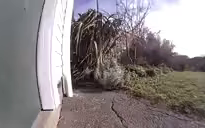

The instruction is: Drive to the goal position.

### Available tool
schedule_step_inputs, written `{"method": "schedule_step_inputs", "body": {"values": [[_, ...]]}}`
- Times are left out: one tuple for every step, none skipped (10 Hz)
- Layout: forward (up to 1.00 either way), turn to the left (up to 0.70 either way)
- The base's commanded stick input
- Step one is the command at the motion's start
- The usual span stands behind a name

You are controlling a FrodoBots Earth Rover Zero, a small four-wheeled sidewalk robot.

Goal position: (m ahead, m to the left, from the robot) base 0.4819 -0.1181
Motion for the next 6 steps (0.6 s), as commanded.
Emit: {"method": "schedule_step_inputs", "body": {"values": [[0.0, -0.7], [0.0, -0.7], [0.0, -0.7], [0.0, -0.7], [0.0, -0.7], [0.0, -0.7]]}}
